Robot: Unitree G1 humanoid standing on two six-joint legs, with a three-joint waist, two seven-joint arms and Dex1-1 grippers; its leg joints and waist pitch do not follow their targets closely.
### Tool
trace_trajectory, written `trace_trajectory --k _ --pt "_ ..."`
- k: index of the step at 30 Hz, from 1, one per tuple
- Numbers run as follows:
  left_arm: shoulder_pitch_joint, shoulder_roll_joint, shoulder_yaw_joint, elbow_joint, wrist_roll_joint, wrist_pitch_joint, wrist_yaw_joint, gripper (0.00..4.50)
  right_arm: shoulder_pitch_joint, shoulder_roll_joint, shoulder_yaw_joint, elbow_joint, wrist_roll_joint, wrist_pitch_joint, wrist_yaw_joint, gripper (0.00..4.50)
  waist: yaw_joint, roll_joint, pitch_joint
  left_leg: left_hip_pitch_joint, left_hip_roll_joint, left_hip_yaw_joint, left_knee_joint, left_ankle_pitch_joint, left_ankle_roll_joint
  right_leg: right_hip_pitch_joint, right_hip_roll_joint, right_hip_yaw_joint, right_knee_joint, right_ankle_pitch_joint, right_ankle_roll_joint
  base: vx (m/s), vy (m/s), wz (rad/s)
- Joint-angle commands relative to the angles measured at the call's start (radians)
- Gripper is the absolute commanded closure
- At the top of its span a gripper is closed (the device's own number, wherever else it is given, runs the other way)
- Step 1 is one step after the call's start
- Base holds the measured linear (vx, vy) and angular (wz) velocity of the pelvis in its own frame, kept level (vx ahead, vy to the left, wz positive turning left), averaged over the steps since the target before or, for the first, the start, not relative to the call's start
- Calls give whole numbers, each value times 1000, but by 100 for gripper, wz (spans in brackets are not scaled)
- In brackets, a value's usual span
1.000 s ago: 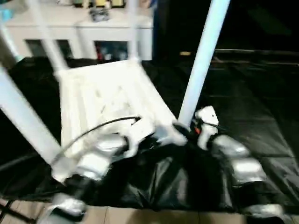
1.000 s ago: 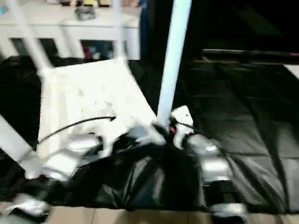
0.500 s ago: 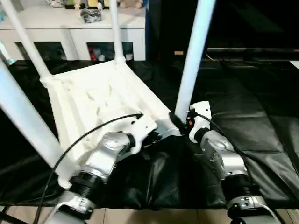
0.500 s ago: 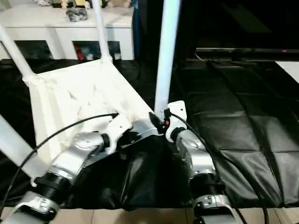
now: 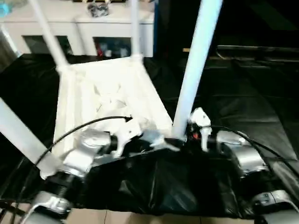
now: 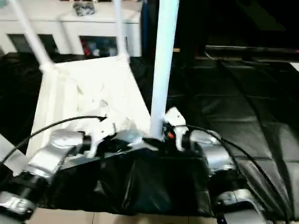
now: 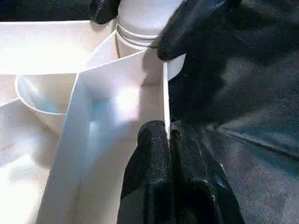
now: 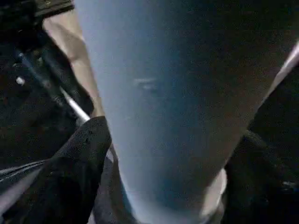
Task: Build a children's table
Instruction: Rotate leg to tighten
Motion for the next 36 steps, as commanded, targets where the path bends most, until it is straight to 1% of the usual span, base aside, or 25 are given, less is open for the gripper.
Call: trace_trajectory --k 1,4,6,7,9,12,15,17,19,20,21,22,23,24,25,26,27,28,29,30,31,32,33,35,36 --pt "2 9 -32 -49 -25 -13 -81 450 18 -20 39 -4 -15 -7 47 91 2 -6 -63 -5 -14 28 -53 -166 106 73 -11 10 -41 -137 -270 0 0 0" --pt "1 23 -33 -49 -29 -16 -102 450 20 -26 41 -15 4 -3 72 91 5 -6 -59 -4 -13 29 -55 -193 92 72 -13 11 -45 -189 -258 0 0 0" --pt "-2 32 -35 -44 -35 -18 -114 450 25 -31 43 -28 23 4 102 121 6 -7 -59 -3 -14 28 -56 -210 83 72 -12 11 -48 -217 -248 0 0 0" --pt "-2 32 -35 -44 -35 -18 -114 450 25 -31 43 -28 23 4 102 126 8 -7 -58 -2 -13 28 -57 -213 81 71 -13 12 -49 -225 -244 0 0 0" --pt "-5 38 -37 -39 -38 -21 -122 450 30 -34 49 -34 28 4 119 134 8 -7 -60 -3 -13 28 -56 -205 78 71 -12 12 -47 -214 -244 0 0 0" --pt "-6 39 -37 -35 -41 -22 -125 450 44 -28 50 -42 30 5 131 167 10 -7 -60 -4 -14 27 -55 -195 79 72 -12 12 -45 -201 -246 0 0 0" --pt "-6 17 -30 -28 -33 -21 -84 450 60 -15 52 -43 30 6 113 178 13 -8 -62 -4 -15 28 -54 -182 83 72 -11 13 -44 -181 -251 0 0 0" --pt "-7 6 -27 -26 -26 -21 -59 450 62 -5 46 -40 31 11 89 181 14 -6 -61 -4 -14 28 -54 -188 80 72 -12 13 -45 -195 -247 0 0 0" --pt "-16 -39 -17 -14 -9 -13 33 450 54 39 21 1 12 5 -41 183 13 -8 -56 -4 -15 27 -58 -216 65 69 -13 13 -52 -252 -227 0 0 0" --pt "-18 -50 -16 -12 -7 -10 52 450 51 51 13 14 6 2 -77 184 12 -9 -55 -3 -16 27 -59 -227 58 68 -13 13 -56 -278 -218 0 0 0" --pt "-21 -69 -16 -9 0 -1 85 450 44 75 -4 37 -2 -3 -144 184 9 -10 -54 -5 -19 25 -61 -244 44 70 -14 12 -60 -334 -196 0 0 0" --pt "-25 -96 -18 -8 11 18 132 450 33 112 -34 64 -5 -2 -243 184 6 -10 -53 -3 -19 23 -63 -262 33 66 -15 11 -65 -378 -175 0 0 0" --pt "-26 -108 -18 -9 15 26 151 450 28 128 -47 75 -5 0 -286 184 0 -10 -53 -5 -19 23 -63 -265 26 65 -14 12 -63 -385 -171 0 0 0" --pt "-29 -140 -20 -11 24 47 196 450 19 166 -75 96 -5 4 -384 185 -6 -10 -51 -7 -22 20 -65 -274 19 67 -15 10 -68 -418 -153 0 0 0" --pt "-30 -147 -21 -11 26 51 205 450 18 174 -80 99 -6 3 -406 185 -9 -11 -51 -7 -22 19 -66 -278 16 67 -14 9 -70 -431 -144 0 0 0" --pt "-31 -157 -21 -12 28 55 217 450 16 184 -85 102 -8 3 -429 185 -14 -12 -52 -7 -23 19 -65 -288 18 65 -14 8 -73 -452 -131 0 0 0" --pt "-32 -167 -23 -11 32 57 230 450 16 194 -88 103 -10 2 -453 185 -14 -12 -53 -5 -25 20 -63 -293 25 62 -13 7 -77 -464 -124 0 0 0" --pt "-38 -193 -20 -4 41 65 275 450 14 220 -100 105 -9 4 -504 185 -15 -12 -54 -3 -25 22 -62 -291 30 59 -11 9 -78 -455 -125 0 0 0" --pt "-41 -215 -18 -1 49 74 313 450 13 247 -110 104 -8 7 -551 185 -16 -13 -54 -3 -25 22 -62 -289 33 58 -11 9 -78 -449 -128 0 0 0" --pt "-46 -250 -19 11 72 77 382 450 14 293 -110 95 -8 8 -598 185 -17 -9 -53 -6 -24 22 -63 -280 32 59 -10 9 -76 -430 -132 0 0 0" --pt "-47 -262 -21 16 81 77 405 450 14 311 -108 90 -8 6 -612 185 -17 -10 -54 -5 -23 21 -64 -277 32 59 -10 9 -77 -423 -133 0 0 0" --pt "-48 -281 -32 27 99 70 435 450 18 346 -84 74 -19 -7 -614 185 -18 -11 -54 -6 -24 21 -64 -278 32 60 -9 8 -76 -415 -133 0 0 0" --pt "-47 -291 -35 31 110 67 454 450 20 356 -50 72 -48 -36 -607 185 -17 -11 -55 -6 -24 21 -63 -279 35 60 -9 8 -75 -408 -133 0 0 0" --pt "-47 -288 -41 32 116 63 450 450 21 359 -43 71 -47 -46 -590 185 -15 -11 -57 -6 -26 22 -62 -280 44 60 -9 9 -74 -395 -137 0 0 0" --pt "-48 -277 -53 32 133 54 448 450 23 358 -39 66 -36 -61 -571 150 -16 -10 -56 -8 -25 22 -63 -279 49 60 -9 9 -74 -385 -142 0 0 0"
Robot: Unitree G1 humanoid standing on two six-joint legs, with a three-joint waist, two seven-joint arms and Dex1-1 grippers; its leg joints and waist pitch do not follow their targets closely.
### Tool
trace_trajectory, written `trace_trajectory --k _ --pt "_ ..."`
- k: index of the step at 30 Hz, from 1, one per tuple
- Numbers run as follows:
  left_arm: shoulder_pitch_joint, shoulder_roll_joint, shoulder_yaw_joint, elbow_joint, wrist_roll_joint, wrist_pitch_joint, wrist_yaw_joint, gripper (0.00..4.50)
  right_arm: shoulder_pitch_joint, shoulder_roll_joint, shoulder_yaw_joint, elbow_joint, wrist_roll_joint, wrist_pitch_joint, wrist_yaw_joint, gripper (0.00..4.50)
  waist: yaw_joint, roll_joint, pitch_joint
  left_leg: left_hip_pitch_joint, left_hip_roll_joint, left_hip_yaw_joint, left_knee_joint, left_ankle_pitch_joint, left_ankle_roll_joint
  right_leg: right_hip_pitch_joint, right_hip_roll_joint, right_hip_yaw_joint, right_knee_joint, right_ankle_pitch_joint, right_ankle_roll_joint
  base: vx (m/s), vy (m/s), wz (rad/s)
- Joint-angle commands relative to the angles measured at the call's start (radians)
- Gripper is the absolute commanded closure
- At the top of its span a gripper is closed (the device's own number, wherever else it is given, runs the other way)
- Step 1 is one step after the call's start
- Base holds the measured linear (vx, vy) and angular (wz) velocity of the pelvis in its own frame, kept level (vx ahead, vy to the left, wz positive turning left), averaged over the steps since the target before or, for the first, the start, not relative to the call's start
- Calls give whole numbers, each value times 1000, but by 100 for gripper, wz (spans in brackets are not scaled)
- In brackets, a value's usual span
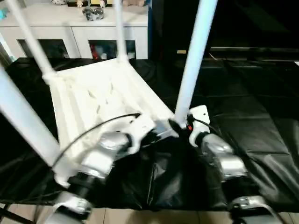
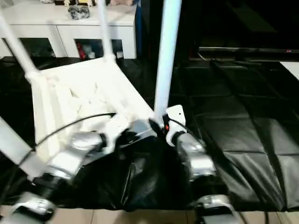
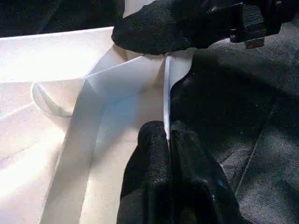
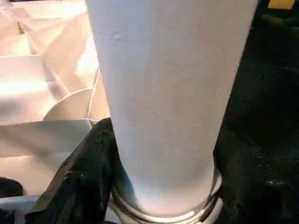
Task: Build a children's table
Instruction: Rotate leg to tighten
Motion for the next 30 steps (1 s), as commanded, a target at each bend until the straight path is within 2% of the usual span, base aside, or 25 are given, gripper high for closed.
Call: trace_trajectory --k 1,6,8,10,11,12,15,19,22,27,28,30 --pt "-29 -56 -53 7 -1 -36 44 450 5 94 122 -3 12 -10 100 129 -1 -13 -55 -13 -23 22 -68 -281 54 57 -8 6 -74 -377 -149 0 0 0" --pt "-11 -14 -34 -20 -31 -58 -31 450 0 30 107 -22 21 -10 173 95 0 -15 -54 -14 -23 22 -69 -289 59 58 -9 6 -76 -394 -146 0 0 0" --pt "-6 -6 -30 -26 -35 -63 -47 450 -2 12 107 -21 13 -14 186 69 1 -15 -54 -15 -22 22 -69 -281 61 59 -10 6 -75 -381 -151 0 0 0" --pt "11 34 -27 -50 -70 -75 -136 450 -12 -56 117 -13 -5 -20 254 58 1 -15 -56 -17 -22 22 -67 -265 66 63 -11 6 -69 -346 -168 0 0 0" --pt "13 39 -27 -53 -74 -77 -149 450 -12 -63 118 -13 -5 -20 264 58 0 -15 -56 -18 -22 22 -66 -261 69 64 -11 7 -67 -334 -173 0 0 0" --pt "27 68 -30 -75 -106 -79 -222 450 -9 -99 124 -22 6 -19 331 58 0 -14 -56 -15 -21 24 -65 -257 73 60 -10 8 -67 -322 -183 0 0 0" --pt "40 107 -34 -97 -137 -78 -308 450 3 -146 134 -53 34 -4 451 58 4 -12 -57 -13 -17 25 -64 -240 90 64 -9 8 -60 -268 -215 0 0 0" --pt "46 172 -46 -99 -153 -86 -410 450 24 -213 158 -103 66 26 612 58 8 -10 -57 -11 -16 25 -64 -223 97 65 -8 8 -54 -229 -232 0 0 0" --pt "35 219 -42 -76 -167 -78 -484 450 36 -274 189 -134 84 53 731 58 15 -10 -57 -9 -13 27 -63 -222 98 66 -8 8 -52 -230 -238 0 0 0" --pt "21 247 -39 -48 -173 -93 -524 450 42 -300 204 -161 97 72 801 58 24 -14 -55 -10 -13 28 -63 -219 87 66 -10 9 -53 -252 -231 0 0 0" --pt "16 250 -38 -43 -175 -93 -528 450 43 -301 204 -167 98 76 806 83 25 -14 -55 -10 -13 27 -64 -218 83 66 -10 9 -54 -262 -226 0 0 0" --pt "11 253 -40 -37 -174 -96 -527 450 43 -301 211 -170 98 83 804 90 26 -15 -55 -9 -13 27 -64 -216 76 66 -12 10 -54 -270 -220 0 0 0"
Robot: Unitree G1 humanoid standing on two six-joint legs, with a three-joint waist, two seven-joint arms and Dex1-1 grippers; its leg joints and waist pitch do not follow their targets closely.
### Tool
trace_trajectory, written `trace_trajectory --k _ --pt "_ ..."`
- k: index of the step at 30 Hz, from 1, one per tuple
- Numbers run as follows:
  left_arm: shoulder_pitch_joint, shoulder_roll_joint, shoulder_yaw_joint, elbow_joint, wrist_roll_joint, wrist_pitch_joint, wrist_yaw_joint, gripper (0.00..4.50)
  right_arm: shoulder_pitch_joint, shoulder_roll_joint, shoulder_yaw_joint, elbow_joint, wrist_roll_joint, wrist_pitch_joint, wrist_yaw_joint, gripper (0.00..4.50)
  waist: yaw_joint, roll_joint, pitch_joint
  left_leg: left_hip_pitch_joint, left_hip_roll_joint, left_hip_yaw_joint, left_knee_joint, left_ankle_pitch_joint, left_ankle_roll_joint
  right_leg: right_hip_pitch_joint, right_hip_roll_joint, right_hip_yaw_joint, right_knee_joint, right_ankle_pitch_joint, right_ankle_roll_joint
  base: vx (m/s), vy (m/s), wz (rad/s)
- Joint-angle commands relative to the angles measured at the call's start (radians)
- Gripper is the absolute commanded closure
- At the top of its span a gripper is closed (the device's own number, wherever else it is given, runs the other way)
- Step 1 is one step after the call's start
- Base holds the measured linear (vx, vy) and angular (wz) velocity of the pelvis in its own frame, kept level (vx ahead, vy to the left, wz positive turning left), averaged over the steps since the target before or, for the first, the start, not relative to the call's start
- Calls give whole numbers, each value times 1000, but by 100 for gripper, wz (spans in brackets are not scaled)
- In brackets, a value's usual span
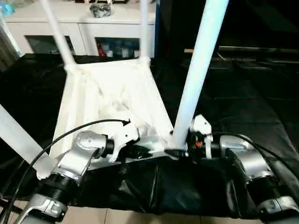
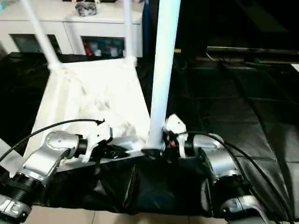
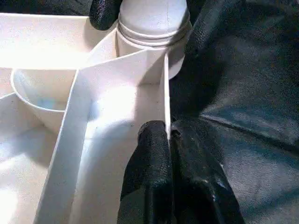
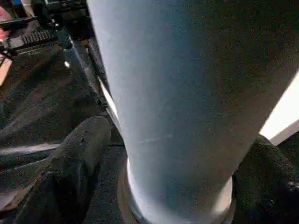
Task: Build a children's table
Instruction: Rotate leg to tighten
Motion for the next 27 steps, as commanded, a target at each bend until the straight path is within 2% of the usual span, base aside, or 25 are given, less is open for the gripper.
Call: trace_trajectory --k 1,3,7,9,13,16,18,20,22,27 --pt "-22 -3 -30 -1 -10 -11 -27 450 3 -3 23 -18 12 11 15 96 -2 -10 -59 -7 -15 26 -61 -214 75 67 -12 12 -55 -275 -214 0 0 0" --pt "-22 -3 -30 1 -11 -14 -25 450 5 -2 28 -18 10 11 11 124 1 -10 -60 -6 -15 27 -60 -208 72 67 -12 12 -53 -264 -216 0 0 0" --pt "-18 -9 -28 2 -11 -21 -22 450 23 3 38 -36 1 17 7 144 3 -10 -60 -7 -15 27 -60 -201 71 68 -11 12 -53 -257 -214 0 0 0" --pt "-15 -14 -26 5 -8 -32 -9 450 34 5 42 -42 -7 14 1 173 5 -10 -61 -7 -15 26 -60 -197 71 69 -11 12 -52 -251 -214 0 0 0" --pt "-11 -19 -23 2 -9 -34 3 450 44 7 45 -47 -11 10 -7 185 6 -9 -61 -6 -16 27 -60 -201 70 69 -11 12 -53 -253 -211 0 0 0" --pt "0 -58 -5 -12 7 -43 102 450 66 38 35 -29 -35 -31 -97 186 5 -9 -58 -6 -16 26 -62 -219 64 66 -12 12 -58 -283 -202 0 0 0" --pt "4 -71 -2 -18 7 -38 121 450 68 53 27 -18 -42 -41 -133 187 1 -10 -55 -7 -17 25 -65 -248 53 66 -12 11 -64 -344 -180 0 0 0" --pt "16 -119 -2 -34 10 -23 180 450 67 111 -5 19 -54 -52 -264 187 -3 -11 -53 -6 -19 24 -66 -272 43 62 -11 11 -69 -398 -158 0 0 0" --pt "20 -179 -8 -28 26 -19 257 450 62 188 -43 51 -57 -41 -420 187 -11 -12 -50 -6 -22 20 -69 -293 24 60 -13 7 -79 -487 -118 0 0 0" --pt "-4 -279 -17 14 60 -17 399 450 42 303 -72 95 -73 -24 -638 188 -28 -13 -49 -7 -30 17 -66 -322 32 50 -10 2 -97 -590 -60 0 0 0"
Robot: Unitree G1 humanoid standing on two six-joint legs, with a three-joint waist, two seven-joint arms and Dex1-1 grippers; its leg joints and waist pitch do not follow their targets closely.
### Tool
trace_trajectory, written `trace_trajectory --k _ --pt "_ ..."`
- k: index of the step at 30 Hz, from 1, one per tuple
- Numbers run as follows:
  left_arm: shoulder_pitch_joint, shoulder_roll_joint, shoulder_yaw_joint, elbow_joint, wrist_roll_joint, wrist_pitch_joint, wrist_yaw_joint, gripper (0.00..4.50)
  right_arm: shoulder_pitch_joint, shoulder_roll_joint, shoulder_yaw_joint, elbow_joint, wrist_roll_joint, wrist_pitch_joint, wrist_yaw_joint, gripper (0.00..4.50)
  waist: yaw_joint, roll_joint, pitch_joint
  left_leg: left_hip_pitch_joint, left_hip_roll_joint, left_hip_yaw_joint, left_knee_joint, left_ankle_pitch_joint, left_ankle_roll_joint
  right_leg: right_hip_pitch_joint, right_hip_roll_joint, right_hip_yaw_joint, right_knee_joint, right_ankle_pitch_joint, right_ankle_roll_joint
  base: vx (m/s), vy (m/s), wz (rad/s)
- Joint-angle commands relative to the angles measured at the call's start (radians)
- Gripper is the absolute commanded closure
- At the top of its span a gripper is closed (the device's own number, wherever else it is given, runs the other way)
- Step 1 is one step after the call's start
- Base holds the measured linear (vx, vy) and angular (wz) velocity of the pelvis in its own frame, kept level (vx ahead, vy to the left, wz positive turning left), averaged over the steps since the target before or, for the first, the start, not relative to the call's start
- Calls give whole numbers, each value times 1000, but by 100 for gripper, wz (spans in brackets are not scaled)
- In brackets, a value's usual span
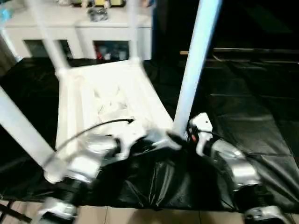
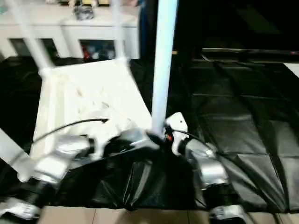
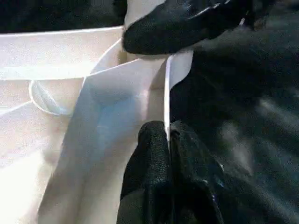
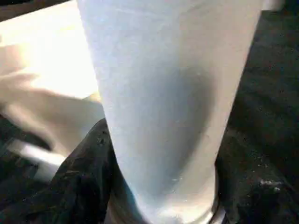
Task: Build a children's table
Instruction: Rotate leg to tighten
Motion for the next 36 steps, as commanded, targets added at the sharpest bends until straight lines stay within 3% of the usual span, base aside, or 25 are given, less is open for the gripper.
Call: trace_trajectory --k 1,4,5,6,8,9,10,11,18,27,32,33,36 --pt "-23 -98 -43 -6 -45 -20 47 450 -5 74 69 48 -16 30 -32 188 -5 -20 -45 -12 -29 16 -70 -323 33 49 -9 -2 -95 -593 -62 0 0 0" --pt "-45 -154 -44 13 -23 -11 118 450 -49 144 71 92 -26 20 -107 188 -8 -17 -47 -13 -28 16 -71 -327 36 46 -7 -2 -95 -569 -62 0 0 0" --pt "-49 -161 -43 16 -17 -12 128 450 -60 157 74 99 -33 9 -118 188 -7 -8 -48 -13 -28 15 -71 -328 33 46 -8 -2 -93 -560 -65 0 0 0" --pt "-52 -164 -40 18 -9 -15 134 450 -70 171 72 104 -36 -4 -130 188 -10 -13 -48 -13 -28 16 -70 -328 37 45 -7 -2 -94 -544 -68 0 0 0" --pt "-51 -163 -38 17 -5 -17 134 450 -73 176 67 105 -35 -11 -135 188 -10 -13 -51 -13 -27 17 -71 -326 44 46 -7 0 -91 -514 -81 0 0 0" --pt "-50 -157 -36 16 -4 -22 129 450 -74 175 61 103 -30 -16 -131 153 -10 -12 -50 -14 -26 18 -71 -324 48 47 -7 1 -89 -497 -89 0 0 0" --pt "-44 -140 -34 11 -10 -37 109 450 -69 164 54 96 -17 -22 -110 132 -11 -19 -51 -15 -25 19 -71 -317 53 49 -7 1 -87 -479 -97 0 0 0" --pt "-44 -140 -34 11 -10 -37 109 450 -69 164 54 96 -17 -22 -110 132 -10 -16 -51 -16 -25 19 -71 -314 54 49 -7 2 -85 -473 -100 0 0 0" --pt "-5 -44 -26 -38 -50 -67 -30 450 -46 37 67 69 -18 -13 44 68 -10 -13 -51 -15 -21 21 -72 -306 64 52 -9 5 -80 -426 -137 0 0 0" --pt "-4 53 -19 -37 -83 -78 -182 450 -9 -124 135 -27 23 8 379 68 6 -12 -57 -13 -15 25 -66 -238 88 62 -9 10 -57 -246 -213 0 0 0" --pt "-5 120 -29 -39 -113 -67 -302 450 -14 -196 153 -55 55 39 535 68 7 -13 -57 -14 -13 26 -63 -213 98 66 -9 9 -52 -220 -231 0 0 0" --pt "-7 126 -28 -35 -115 -68 -314 450 -16 -202 154 -56 57 42 550 82 8 -19 -56 -16 -13 27 -63 -208 99 67 -9 9 -51 -219 -234 0 0 0" --pt "-19 149 -30 -19 -123 -75 -355 450 -22 -226 168 -59 63 59 597 103 12 -15 -55 -12 -11 26 -64 -212 93 64 -9 8 -51 -236 -234 0 0 0"
